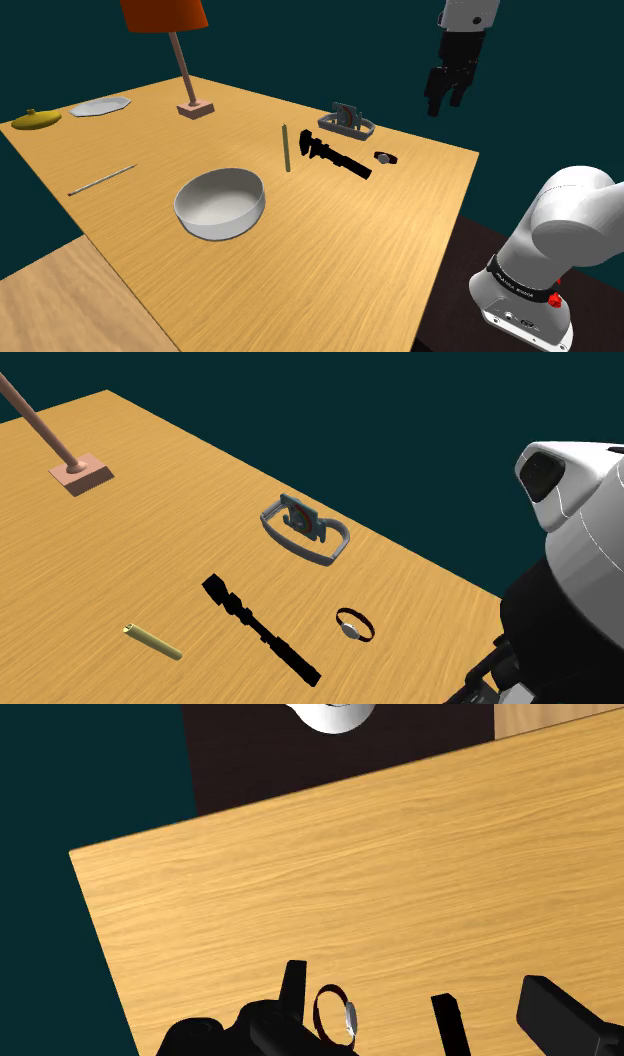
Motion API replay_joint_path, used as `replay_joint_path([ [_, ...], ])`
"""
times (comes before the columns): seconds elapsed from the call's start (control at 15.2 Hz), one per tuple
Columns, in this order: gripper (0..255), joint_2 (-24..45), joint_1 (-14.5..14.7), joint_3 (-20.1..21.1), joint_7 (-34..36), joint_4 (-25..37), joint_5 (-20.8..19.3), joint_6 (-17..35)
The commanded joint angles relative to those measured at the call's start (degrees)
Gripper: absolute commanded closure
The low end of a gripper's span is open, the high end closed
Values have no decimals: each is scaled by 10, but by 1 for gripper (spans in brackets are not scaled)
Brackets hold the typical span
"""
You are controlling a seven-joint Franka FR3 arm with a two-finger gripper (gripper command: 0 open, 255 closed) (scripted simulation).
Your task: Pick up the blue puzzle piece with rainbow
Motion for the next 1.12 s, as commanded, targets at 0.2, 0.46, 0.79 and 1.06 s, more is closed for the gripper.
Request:
replay_joint_path([
  [0.2,0,51,2,-21,-35,14,-12,43],
  [0.46,0,126,5,-47,-80,43,-21,94],
  [0.79,0,225,11,-75,-137,98,-20,147],
  [1.06,0,309,14,-94,-183,156,-10,178],
])
